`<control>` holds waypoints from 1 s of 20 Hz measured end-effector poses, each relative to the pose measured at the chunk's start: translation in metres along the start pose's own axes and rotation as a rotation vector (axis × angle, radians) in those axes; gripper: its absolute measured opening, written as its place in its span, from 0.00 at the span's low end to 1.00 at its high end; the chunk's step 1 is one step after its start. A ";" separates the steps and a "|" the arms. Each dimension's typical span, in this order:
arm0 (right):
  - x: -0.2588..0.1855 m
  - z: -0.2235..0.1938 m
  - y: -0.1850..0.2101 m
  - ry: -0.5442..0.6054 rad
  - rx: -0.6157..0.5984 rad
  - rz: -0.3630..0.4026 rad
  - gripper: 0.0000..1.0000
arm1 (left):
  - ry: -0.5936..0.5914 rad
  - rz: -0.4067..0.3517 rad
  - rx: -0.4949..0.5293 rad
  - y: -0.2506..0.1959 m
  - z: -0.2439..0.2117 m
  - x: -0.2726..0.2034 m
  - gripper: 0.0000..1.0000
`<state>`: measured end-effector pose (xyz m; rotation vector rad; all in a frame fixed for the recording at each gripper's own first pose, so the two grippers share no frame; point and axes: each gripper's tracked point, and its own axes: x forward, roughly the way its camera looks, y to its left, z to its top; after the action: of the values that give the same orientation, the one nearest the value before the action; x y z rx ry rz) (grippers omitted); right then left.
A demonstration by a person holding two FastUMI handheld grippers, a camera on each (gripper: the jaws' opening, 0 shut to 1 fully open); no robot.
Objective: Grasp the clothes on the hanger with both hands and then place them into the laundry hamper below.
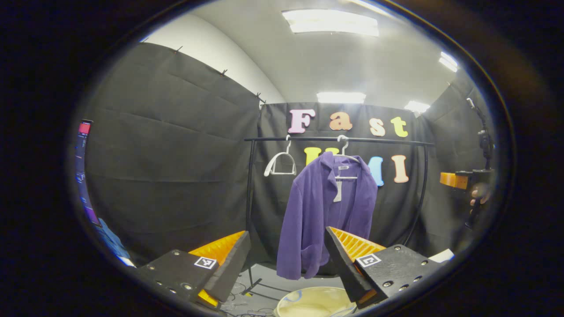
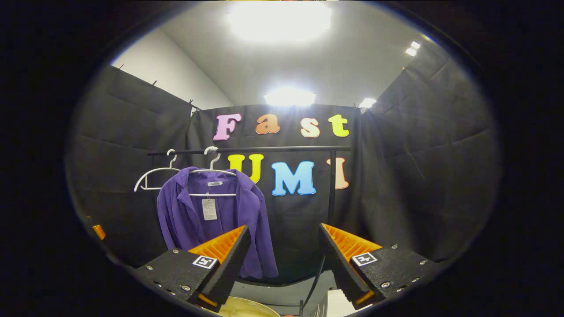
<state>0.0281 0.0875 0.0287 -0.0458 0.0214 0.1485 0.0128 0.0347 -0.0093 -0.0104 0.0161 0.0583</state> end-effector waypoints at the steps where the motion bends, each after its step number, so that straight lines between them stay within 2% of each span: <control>1: 0.007 0.001 0.004 0.005 0.005 0.015 0.95 | 0.000 -0.004 -0.002 -0.006 0.000 0.004 0.98; 3: 0.023 0.003 0.013 0.007 0.016 0.048 0.91 | -0.005 -0.005 0.003 -0.016 0.005 0.013 0.99; 5: 0.044 0.004 0.019 0.009 0.019 0.078 0.95 | -0.005 -0.004 -0.004 -0.028 0.010 0.025 0.98; 8: 0.083 0.003 0.029 0.009 0.038 0.125 0.95 | 0.005 0.010 -0.037 -0.049 0.015 0.053 1.00; 14: 0.172 -0.004 0.050 0.043 0.074 0.260 0.95 | 0.001 0.064 -0.059 -0.097 0.032 0.142 0.97; 15: 0.186 -0.006 0.053 0.048 0.072 0.283 0.95 | -0.003 0.073 -0.056 -0.105 0.035 0.157 1.00; 20: 0.249 -0.017 0.071 0.069 0.070 0.396 0.95 | -0.026 0.132 0.006 -0.139 0.046 0.230 0.98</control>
<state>0.2639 0.1932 0.0028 0.0242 0.1047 0.5417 0.2514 -0.0904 0.0344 -0.0021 -0.0089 0.1908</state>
